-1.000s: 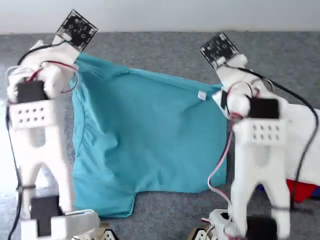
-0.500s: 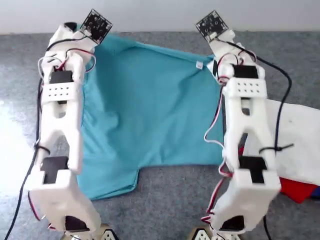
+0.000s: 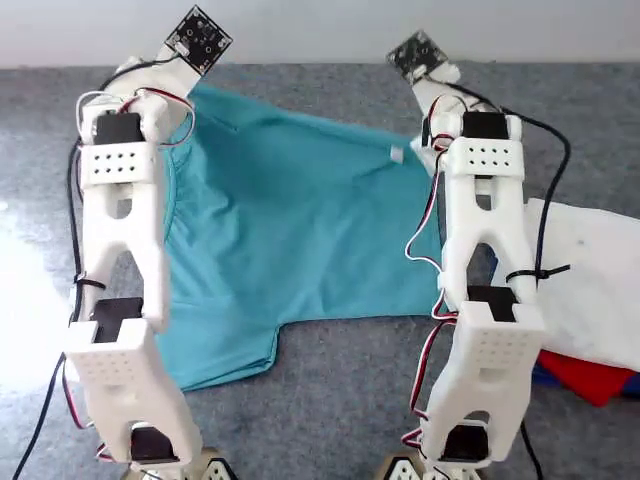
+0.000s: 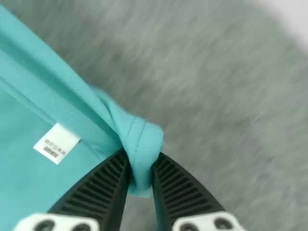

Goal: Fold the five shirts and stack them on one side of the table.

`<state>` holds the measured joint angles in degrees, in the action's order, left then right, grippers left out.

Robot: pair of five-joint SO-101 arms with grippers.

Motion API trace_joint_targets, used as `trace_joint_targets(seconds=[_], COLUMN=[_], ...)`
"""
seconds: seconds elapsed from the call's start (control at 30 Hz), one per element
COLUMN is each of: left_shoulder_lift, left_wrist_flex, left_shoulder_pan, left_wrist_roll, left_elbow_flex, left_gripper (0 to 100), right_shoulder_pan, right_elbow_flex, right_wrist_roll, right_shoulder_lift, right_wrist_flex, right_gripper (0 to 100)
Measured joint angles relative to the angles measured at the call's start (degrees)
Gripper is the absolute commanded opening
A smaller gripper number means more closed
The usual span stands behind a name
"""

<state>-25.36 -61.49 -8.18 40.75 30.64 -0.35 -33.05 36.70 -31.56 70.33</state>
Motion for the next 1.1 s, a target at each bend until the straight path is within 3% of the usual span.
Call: trace_joint_targets(seconds=[0.1, 0.23, 0.3, 0.47, 0.83, 1.1], left_shoulder_lift=[0.0, 0.0, 0.0, 0.97, 15.91, 19.08], left_wrist_flex=[-14.07, -30.42, -35.43, -37.54, -37.89, -37.8], left_shoulder_pan=[0.0, -0.09, -0.09, -2.02, -4.48, -5.8], left_wrist_roll=[0.18, 5.89, 7.47, 9.23, 15.47, 16.7], left_elbow_flex=[4.13, 7.56, 7.65, 1.23, -33.41, -42.46], left_gripper=[1, 1, 1, 1, 1, 1], right_shoulder_pan=[0.0, 0.09, 0.09, 0.09, 0.09, 0.09], right_elbow_flex=[-0.09, -0.09, -0.09, 0.79, 9.93, 10.81], right_wrist_roll=[0.0, 0.0, 0.0, -0.35, -0.7, -0.7], right_shoulder_lift=[0.0, 0.0, 0.0, 0.0, 0.0, 0.0], right_wrist_flex=[9.23, 20.31, 25.05, 29.98, 29.98, 29.98], right_gripper=[0.9, 0.9, 1.6, 2.0, 2.0, 2.0])
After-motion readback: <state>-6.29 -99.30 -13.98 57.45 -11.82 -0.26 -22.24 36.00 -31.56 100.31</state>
